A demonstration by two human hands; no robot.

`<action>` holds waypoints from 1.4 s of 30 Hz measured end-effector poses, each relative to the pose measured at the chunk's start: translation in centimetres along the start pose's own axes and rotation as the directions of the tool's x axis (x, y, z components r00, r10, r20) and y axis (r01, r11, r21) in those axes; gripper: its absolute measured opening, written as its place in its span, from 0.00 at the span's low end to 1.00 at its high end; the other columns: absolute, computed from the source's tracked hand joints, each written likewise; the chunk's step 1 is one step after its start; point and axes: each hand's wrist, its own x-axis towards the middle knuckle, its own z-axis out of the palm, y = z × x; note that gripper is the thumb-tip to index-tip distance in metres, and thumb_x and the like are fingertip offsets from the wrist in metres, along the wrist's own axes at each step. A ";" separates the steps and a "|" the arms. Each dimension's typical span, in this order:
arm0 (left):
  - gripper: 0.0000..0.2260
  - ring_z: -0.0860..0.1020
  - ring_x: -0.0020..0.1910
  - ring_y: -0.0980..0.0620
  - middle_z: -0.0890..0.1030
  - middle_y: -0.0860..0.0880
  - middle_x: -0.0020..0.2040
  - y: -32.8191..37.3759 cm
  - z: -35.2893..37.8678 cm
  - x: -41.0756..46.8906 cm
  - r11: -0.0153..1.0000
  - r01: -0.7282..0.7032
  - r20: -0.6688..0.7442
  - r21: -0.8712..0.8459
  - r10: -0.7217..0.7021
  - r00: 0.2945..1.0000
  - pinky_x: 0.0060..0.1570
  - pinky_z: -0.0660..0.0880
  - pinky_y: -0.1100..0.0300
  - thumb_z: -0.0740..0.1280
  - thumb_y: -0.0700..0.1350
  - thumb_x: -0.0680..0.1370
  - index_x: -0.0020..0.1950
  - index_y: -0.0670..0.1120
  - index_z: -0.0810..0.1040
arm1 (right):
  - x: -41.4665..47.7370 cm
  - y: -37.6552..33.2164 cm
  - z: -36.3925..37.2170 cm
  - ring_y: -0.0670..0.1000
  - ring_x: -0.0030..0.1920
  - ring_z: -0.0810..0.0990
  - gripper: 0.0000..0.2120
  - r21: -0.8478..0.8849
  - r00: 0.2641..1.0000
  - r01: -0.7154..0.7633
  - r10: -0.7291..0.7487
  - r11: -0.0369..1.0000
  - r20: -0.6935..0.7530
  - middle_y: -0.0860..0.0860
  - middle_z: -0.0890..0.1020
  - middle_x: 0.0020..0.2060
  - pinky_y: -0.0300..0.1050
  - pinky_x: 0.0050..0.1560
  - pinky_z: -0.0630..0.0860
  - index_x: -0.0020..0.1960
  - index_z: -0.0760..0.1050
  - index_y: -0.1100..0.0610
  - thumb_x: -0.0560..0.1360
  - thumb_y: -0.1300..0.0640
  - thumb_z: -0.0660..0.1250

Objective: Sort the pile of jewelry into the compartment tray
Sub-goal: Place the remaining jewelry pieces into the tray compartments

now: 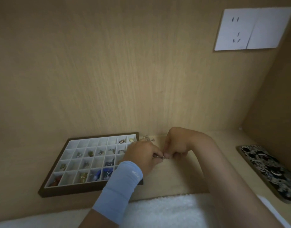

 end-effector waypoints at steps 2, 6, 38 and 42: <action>0.08 0.77 0.52 0.56 0.84 0.57 0.49 -0.4 -0.4 -0.2 0.998 0.043 0.044 -0.041 -0.041 0.998 0.57 0.71 0.62 0.69 0.52 0.76 0.53 0.59 0.84 | 0.1 -0.2 0.1 0.50 0.33 0.83 0.06 0.032 0.999 0.040 -0.040 0.999 0.006 0.50 0.85 0.33 0.38 0.30 0.74 0.47 0.84 0.62 0.72 0.61 0.72; 0.09 0.77 0.43 0.61 0.81 0.60 0.42 -0.7 -1.0 -0.4 0.988 0.104 0.114 -0.116 -0.091 0.989 0.50 0.72 0.65 0.69 0.46 0.76 0.54 0.56 0.83 | 0.1 -0.2 0.3 0.51 0.35 0.83 0.06 0.072 0.995 0.096 -0.095 0.993 -0.008 0.50 0.85 0.37 0.36 0.27 0.72 0.47 0.82 0.61 0.77 0.61 0.67; 0.04 0.82 0.38 0.52 0.85 0.45 0.39 -4.7 -5.8 -3.8 0.700 0.037 -0.208 -0.713 -0.262 0.942 0.43 0.79 0.64 0.73 0.37 0.74 0.45 0.45 0.84 | -1.2 -6.0 1.9 0.48 0.28 0.76 0.08 0.426 0.889 0.455 -0.367 0.782 -0.275 0.50 0.82 0.32 0.36 0.25 0.68 0.46 0.81 0.60 0.81 0.58 0.66; 0.05 0.80 0.38 0.53 0.85 0.48 0.40 -7.5 -6.9 -6.5 0.751 0.057 -0.235 -0.657 -0.277 0.932 0.41 0.77 0.64 0.73 0.38 0.74 0.45 0.48 0.84 | -1.2 -8.8 4.4 0.46 0.26 0.76 0.07 0.466 0.858 0.514 -0.419 0.721 -0.298 0.49 0.82 0.33 0.35 0.26 0.71 0.46 0.81 0.57 0.80 0.60 0.66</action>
